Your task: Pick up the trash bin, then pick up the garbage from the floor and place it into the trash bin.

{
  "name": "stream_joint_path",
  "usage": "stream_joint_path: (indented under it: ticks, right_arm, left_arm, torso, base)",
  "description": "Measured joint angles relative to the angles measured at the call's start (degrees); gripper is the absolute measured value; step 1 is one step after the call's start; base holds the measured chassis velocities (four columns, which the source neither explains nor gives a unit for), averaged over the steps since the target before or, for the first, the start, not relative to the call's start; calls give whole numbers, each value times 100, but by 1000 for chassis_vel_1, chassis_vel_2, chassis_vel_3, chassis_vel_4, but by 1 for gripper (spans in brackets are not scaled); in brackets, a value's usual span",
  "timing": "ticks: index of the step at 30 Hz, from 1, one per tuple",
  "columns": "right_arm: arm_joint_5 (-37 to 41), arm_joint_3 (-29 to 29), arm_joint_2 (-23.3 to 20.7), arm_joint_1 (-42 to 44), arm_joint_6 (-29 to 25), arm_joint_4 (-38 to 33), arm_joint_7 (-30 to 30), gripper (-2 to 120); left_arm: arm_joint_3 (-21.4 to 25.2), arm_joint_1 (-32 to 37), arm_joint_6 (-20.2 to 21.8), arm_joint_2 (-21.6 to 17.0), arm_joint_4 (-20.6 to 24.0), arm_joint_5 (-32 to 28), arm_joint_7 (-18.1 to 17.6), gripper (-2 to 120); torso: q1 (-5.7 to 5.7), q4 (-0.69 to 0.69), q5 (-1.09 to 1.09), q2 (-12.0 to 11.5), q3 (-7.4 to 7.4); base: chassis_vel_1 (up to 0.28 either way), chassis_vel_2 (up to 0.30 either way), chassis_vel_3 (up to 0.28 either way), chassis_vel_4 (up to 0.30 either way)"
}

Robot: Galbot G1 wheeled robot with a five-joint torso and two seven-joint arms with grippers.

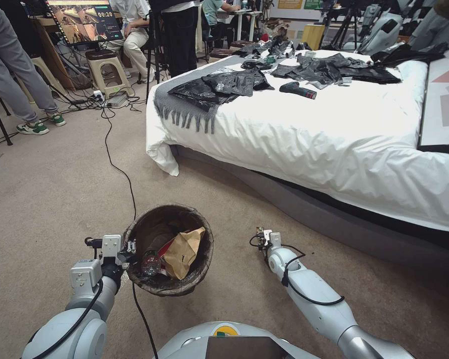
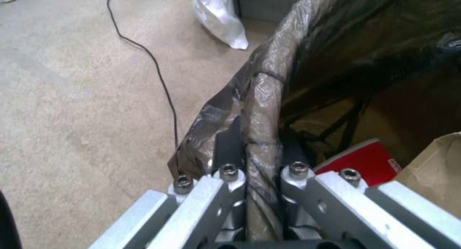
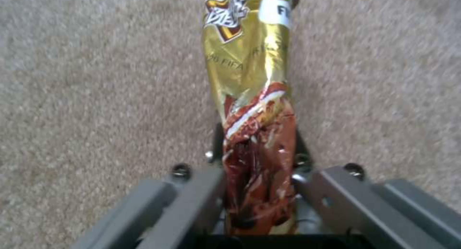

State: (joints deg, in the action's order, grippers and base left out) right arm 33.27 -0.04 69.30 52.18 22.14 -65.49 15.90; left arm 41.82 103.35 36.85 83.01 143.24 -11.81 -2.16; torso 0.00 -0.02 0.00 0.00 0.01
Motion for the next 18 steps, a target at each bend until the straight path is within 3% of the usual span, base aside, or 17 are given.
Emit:
stream_joint_path:
  ticks: [10, 18]
  right_arm:
    - [-238, 205, -159, 147, -133, -727, 10, 0]
    - [-228, 618, -793, 469, -96, -2279, -8, 0]
  left_arm:
    - [10, 37, -1, -8, 0, 2, 1, 2]
    - [11, 55, -1, -22, 0, -1, 2, 2]
  torso:
    - [0, 2, 0, 0, 0]
    - [0, 0, 1, 0, -1]
  base:
    - [0, 0, 0, 0]
    - [0, 0, 0, 0]
